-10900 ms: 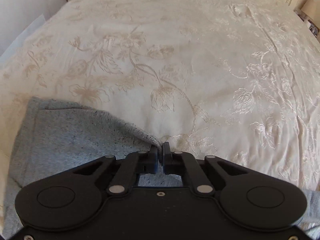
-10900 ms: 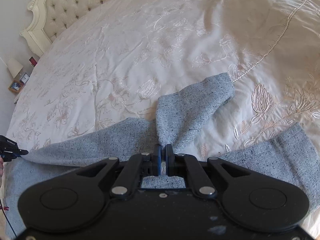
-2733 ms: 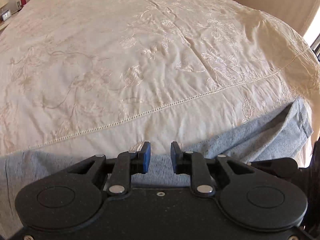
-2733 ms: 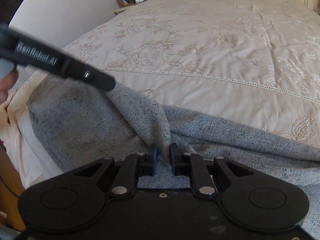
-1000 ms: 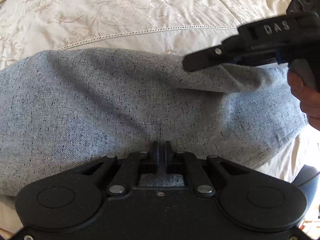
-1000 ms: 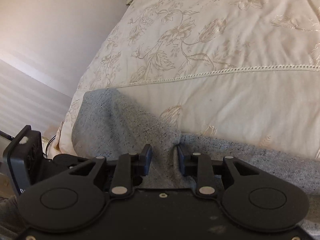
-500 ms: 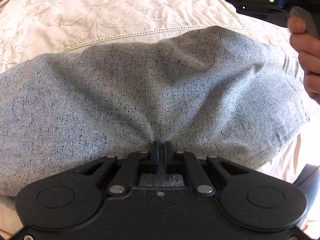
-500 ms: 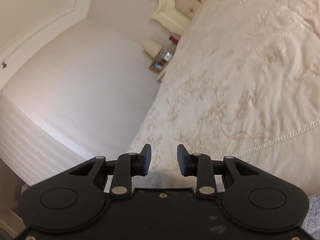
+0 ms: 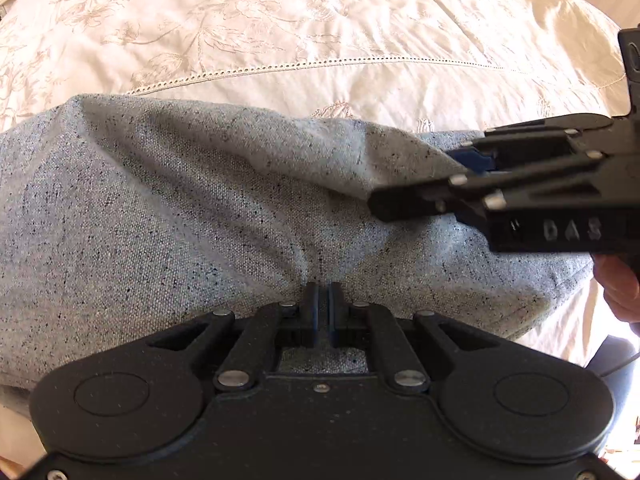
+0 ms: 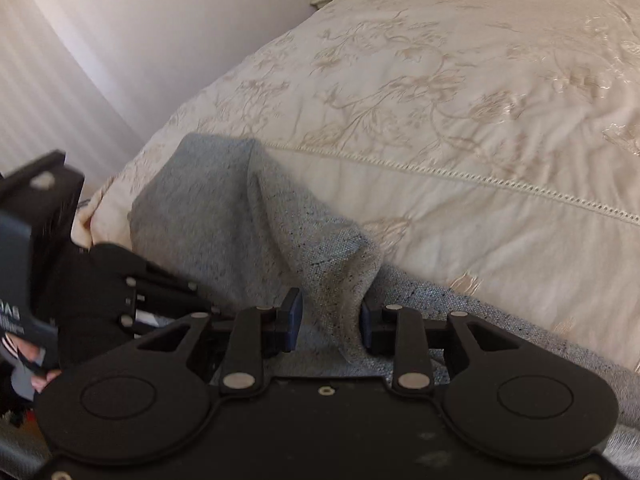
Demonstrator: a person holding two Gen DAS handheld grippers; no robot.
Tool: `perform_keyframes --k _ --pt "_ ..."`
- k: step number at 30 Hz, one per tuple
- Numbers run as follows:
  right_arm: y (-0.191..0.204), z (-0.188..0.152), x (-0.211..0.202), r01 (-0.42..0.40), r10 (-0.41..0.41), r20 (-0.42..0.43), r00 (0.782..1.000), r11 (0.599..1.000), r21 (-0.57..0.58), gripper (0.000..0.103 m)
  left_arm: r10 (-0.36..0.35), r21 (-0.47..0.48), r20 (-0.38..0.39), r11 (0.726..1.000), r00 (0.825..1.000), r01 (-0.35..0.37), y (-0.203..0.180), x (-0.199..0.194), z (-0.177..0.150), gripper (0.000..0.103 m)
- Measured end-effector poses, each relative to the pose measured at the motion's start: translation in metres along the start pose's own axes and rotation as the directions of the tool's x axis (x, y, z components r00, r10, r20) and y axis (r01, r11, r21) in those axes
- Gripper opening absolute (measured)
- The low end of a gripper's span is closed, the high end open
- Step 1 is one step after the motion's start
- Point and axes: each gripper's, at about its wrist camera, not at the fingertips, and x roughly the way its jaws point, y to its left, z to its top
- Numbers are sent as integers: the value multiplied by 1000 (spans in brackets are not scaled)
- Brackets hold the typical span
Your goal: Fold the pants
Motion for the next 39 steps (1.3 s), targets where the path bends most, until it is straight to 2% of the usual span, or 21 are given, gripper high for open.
perform_keyframes --k 3,6,8,9,10,11,13,14,15,16,17,19,22,23,25,27,30,32,35,37,39 --pt "-2 -2 0 15 -16 30 999 999 34 32 2 2 6 1000 1000 -2 -1 0 -2 11" --pt "-16 -1 4 -32 22 61 998 986 161 33 3 3 9 1000 1000 -3 0 1 -3 11" --pt "-26 0 7 -70 39 120 992 961 269 33 5 8 15 1000 1000 -6 0 1 -5 11" --pt "-31 -1 8 -107 61 150 987 943 317 28 9 15 24 1000 1000 -9 -1 0 -6 11" --pt "-32 0 9 -111 53 177 983 936 335 11 15 26 37 1000 999 -16 -2 -1 -7 11" --pt "-27 2 4 -84 15 218 976 948 307 10 21 32 35 999 999 -22 -4 0 -8 11" --pt "-14 9 -11 -54 -28 332 943 971 234 10 31 34 38 999 999 -33 -8 0 -10 11" --pt "-10 12 -18 -47 -45 392 919 974 222 4 38 45 41 998 998 -39 -10 0 -10 11" --pt "-7 11 -25 -36 -66 462 884 978 207 5 41 53 42 998 998 -44 -11 0 -11 11" --pt "-5 12 -29 -18 -83 506 859 982 191 4 42 55 42 998 998 -45 -12 0 -11 11" --pt "-6 16 -29 0 -99 514 852 982 188 4 41 48 38 998 998 -43 -15 3 -9 11" --pt "-13 20 -20 20 -113 450 886 979 205 4 34 34 29 999 999 -35 -14 3 -8 11" --pt "-16 12 -12 107 -161 374 913 981 160 5 22 20 16 1000 1000 -22 -9 4 -4 11" --pt "-13 8 -9 127 -167 365 916 983 131 5 13 14 16 1000 1000 -13 -7 3 -4 11" --pt "-1 0 -10 145 -154 392 907 988 52 5 -5 26 17 1000 1000 4 -5 0 -3 11" --pt "11 -12 -15 116 -98 374 922 993 -26 5 -28 36 15 999 999 28 0 -6 -2 11" --pt "31 -28 -8 156 -102 308 946 975 -156 5 -89 18 22 996 996 89 9 -24 4 11" --pt "41 -40 0 169 -108 259 960 959 -229 5 -92 2 55 996 994 92 13 -36 11 11" --pt "50 -54 12 192 -128 227 965 939 -287 8 -42 -2 152 999 987 43 16 -49 29 13" --pt "52 -58 17 198 -134 228 965 937 -289 10 22 -26 217 1000 976 -16 24 -53 44 13" --pt "52 -56 18 199 -137 228 964 940 -277 10 110 -66 263 993 958 -96 38 -47 60 20"
